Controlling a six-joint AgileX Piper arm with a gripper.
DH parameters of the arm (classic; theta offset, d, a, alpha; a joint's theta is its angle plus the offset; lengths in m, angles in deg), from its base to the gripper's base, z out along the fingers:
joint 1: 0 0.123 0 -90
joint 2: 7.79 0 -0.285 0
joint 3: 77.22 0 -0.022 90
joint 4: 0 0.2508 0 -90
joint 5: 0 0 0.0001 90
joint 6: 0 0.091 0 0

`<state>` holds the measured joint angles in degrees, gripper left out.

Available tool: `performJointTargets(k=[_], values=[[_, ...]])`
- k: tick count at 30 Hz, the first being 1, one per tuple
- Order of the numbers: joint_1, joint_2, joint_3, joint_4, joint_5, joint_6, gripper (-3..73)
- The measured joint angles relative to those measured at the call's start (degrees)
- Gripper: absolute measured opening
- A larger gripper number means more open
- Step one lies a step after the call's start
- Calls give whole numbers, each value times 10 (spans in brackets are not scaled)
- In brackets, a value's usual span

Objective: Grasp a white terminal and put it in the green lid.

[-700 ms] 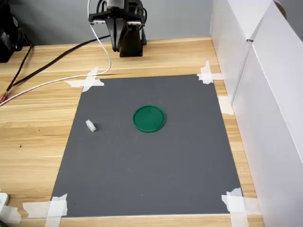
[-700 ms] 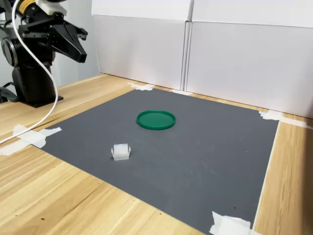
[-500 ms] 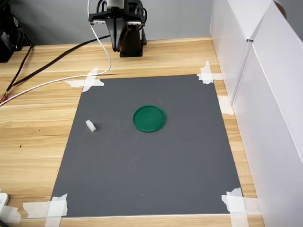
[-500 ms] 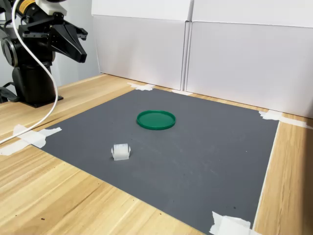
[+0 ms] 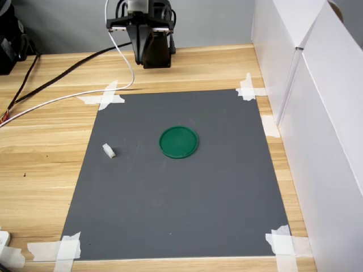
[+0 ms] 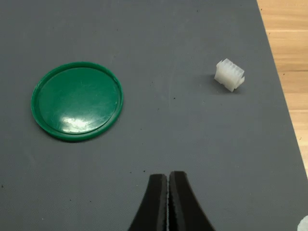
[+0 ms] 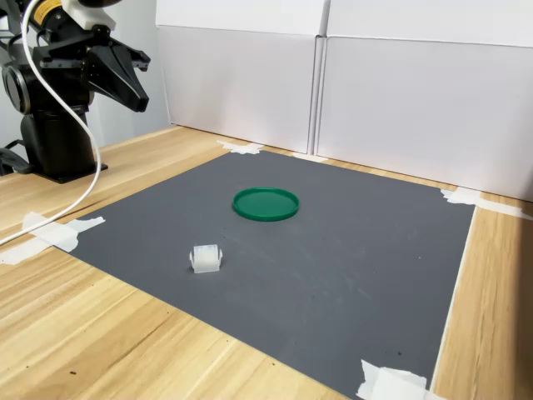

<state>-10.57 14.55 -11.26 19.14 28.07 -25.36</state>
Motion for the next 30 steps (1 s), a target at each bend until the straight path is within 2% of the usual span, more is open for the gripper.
performJointTargets(k=[13, 19, 30], values=[[0, 188, -68, -1, -21, 0, -15], [0, 292, -127, -42, -20, -24, -15], [0, 426, -285, -59, 75, -105, -15]])
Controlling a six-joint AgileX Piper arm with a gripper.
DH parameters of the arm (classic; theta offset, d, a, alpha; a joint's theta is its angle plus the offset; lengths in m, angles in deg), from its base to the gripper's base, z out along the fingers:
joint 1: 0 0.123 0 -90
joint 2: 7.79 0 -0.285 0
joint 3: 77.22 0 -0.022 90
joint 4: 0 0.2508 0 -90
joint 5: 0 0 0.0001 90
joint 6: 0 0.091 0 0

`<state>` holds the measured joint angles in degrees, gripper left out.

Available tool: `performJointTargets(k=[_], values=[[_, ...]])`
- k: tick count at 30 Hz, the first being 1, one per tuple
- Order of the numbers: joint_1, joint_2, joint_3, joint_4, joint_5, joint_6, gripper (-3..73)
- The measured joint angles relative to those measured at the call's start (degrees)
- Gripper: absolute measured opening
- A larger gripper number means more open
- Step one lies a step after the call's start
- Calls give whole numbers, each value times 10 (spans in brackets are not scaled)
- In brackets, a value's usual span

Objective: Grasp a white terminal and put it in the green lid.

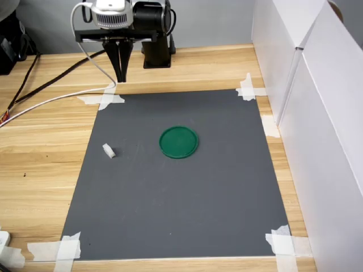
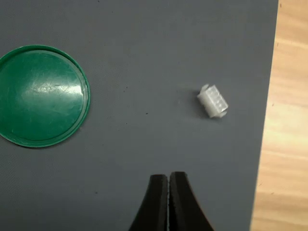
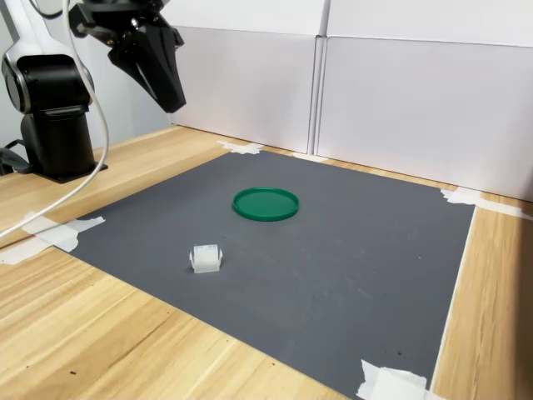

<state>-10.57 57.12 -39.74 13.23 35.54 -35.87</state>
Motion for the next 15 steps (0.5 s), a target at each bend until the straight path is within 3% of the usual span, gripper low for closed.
performJointTargets(k=[9, 15], values=[[-5, 64, -75, -16, 93, -130, -15], [-66, 85, -108, 8, 113, -214, -15]])
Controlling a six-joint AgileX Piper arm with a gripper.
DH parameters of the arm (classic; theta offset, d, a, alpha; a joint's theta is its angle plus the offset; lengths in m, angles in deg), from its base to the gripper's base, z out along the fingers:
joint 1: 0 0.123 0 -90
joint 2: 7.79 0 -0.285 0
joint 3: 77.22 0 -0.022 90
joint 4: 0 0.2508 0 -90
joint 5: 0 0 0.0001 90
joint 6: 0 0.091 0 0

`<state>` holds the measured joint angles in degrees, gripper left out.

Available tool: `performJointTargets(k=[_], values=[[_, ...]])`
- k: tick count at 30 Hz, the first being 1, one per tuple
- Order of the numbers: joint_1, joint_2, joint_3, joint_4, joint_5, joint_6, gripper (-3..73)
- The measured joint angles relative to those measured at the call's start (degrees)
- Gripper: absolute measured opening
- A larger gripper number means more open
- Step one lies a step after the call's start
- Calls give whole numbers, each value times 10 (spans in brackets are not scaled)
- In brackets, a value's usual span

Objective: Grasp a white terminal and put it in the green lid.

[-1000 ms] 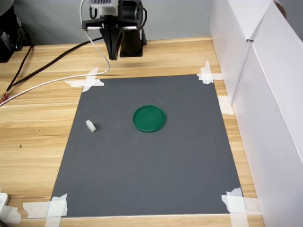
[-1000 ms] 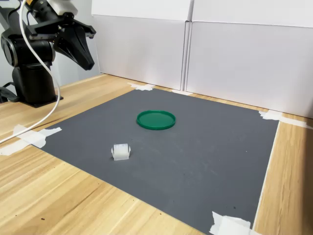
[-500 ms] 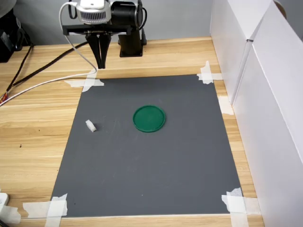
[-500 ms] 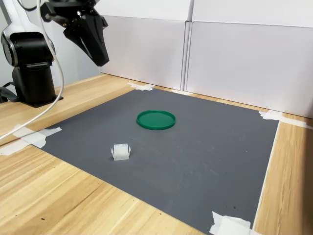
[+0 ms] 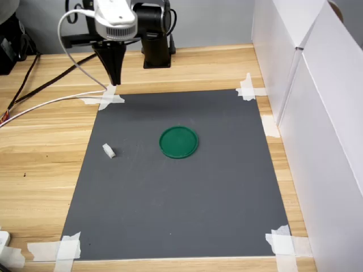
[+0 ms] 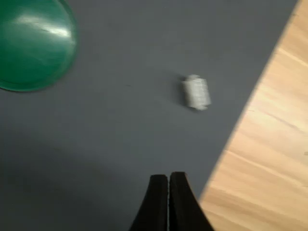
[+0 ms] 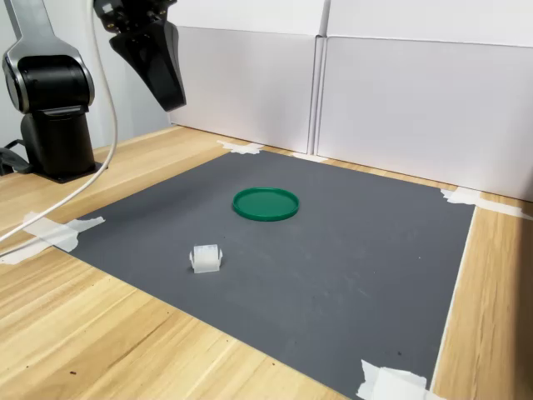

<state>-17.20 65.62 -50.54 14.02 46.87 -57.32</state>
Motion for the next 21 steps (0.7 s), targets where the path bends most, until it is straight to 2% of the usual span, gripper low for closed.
performJointTargets(k=[4, 8, 12, 21], values=[[-30, 20, -26, 5, 19, -85, -15], [-42, 59, -65, 3, 89, -146, -15], [-42, 103, -110, -7, 146, -155, -15], [-42, 152, -167, -3, 145, -144, -13]])
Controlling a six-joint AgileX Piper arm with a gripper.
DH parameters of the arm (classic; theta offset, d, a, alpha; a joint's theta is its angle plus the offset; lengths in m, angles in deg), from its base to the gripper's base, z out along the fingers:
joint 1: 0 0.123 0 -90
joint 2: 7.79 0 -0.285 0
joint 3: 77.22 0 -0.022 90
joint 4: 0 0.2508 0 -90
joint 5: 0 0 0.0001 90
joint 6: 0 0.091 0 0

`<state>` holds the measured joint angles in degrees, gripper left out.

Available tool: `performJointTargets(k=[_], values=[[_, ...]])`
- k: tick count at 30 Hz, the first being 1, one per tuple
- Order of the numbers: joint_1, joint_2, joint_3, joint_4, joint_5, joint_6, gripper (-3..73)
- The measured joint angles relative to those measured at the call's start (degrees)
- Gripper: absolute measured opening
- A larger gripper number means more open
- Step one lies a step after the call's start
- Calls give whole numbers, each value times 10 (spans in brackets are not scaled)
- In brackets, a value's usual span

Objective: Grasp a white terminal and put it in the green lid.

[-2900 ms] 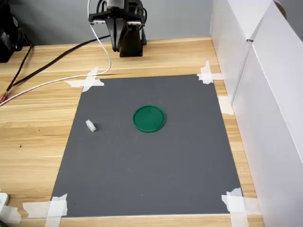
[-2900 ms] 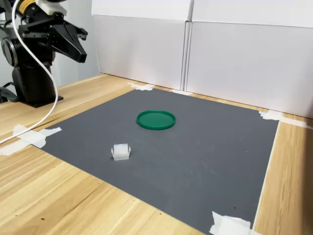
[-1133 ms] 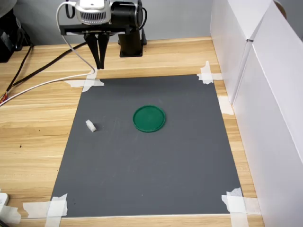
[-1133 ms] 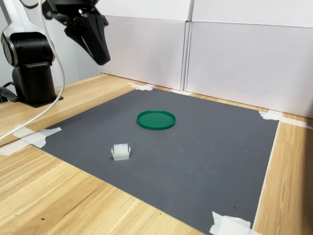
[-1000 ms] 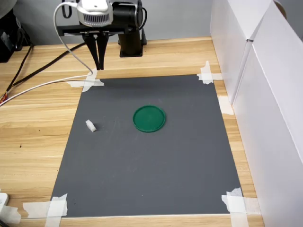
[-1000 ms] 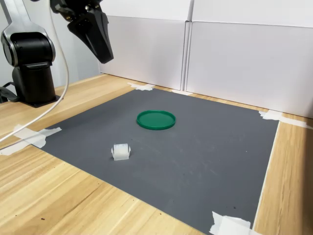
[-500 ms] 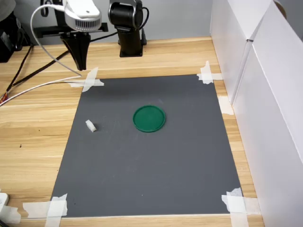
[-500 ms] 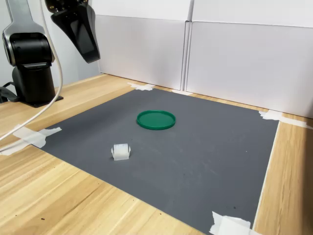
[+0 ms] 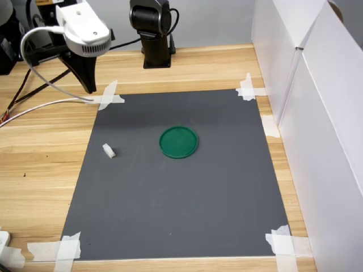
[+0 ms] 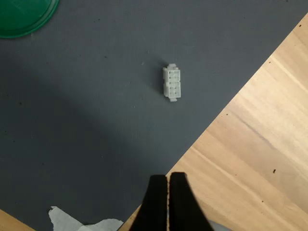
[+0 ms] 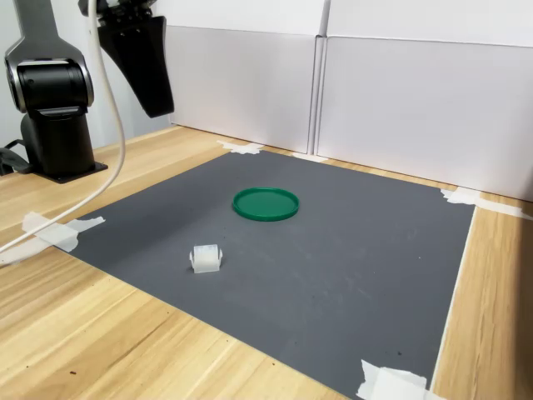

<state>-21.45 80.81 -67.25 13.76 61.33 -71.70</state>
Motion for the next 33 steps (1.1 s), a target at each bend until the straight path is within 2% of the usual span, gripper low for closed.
performJointTargets(k=[4, 8, 16, 20, 24, 33], values=[[0, 19, -1, -14, 10, -1, 33], [0, 35, -1, -23, 6, -1, 140], [0, 41, -1, -23, -41, -1, 540], [0, 41, -1, -11, -55, -1, 681], [0, 41, -1, -9, -49, -2, 710], [0, 76, -5, -8, -37, -2, 715]])
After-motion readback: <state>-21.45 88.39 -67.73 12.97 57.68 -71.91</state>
